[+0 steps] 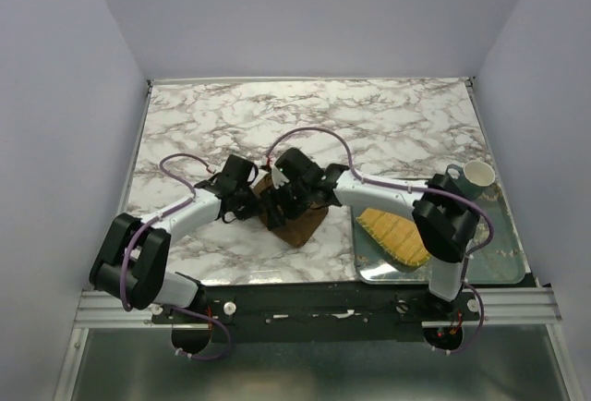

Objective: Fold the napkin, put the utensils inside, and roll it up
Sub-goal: Roll the napkin with the utensil

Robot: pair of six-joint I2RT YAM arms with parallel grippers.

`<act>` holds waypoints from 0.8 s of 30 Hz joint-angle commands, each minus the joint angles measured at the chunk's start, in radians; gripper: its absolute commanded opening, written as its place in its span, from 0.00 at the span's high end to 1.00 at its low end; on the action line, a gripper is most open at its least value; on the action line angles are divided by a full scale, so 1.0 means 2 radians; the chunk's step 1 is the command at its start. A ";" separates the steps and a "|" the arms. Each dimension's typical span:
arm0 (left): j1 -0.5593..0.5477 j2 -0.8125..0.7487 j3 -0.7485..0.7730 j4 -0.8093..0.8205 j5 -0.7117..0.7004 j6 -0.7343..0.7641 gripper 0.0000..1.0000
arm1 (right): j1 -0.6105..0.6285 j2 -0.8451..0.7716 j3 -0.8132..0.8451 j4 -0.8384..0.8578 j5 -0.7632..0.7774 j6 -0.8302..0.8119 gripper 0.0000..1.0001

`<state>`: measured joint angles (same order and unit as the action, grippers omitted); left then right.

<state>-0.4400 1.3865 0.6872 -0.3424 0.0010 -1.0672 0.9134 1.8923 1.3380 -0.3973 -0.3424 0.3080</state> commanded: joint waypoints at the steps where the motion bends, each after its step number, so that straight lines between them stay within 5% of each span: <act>1: -0.003 0.020 0.008 -0.048 0.013 -0.007 1.00 | 0.082 -0.019 -0.028 0.018 0.251 -0.017 0.27; 9: -0.004 0.034 0.016 -0.061 0.019 -0.011 1.00 | 0.158 0.018 -0.042 0.087 0.402 -0.063 0.26; 24: -0.002 0.038 0.012 -0.064 0.029 -0.017 1.00 | 0.207 0.079 -0.020 0.087 0.489 -0.120 0.31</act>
<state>-0.4278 1.4322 0.7322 -0.3916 0.0406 -1.0977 1.3163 1.9942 1.2865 -0.2466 0.5854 0.1200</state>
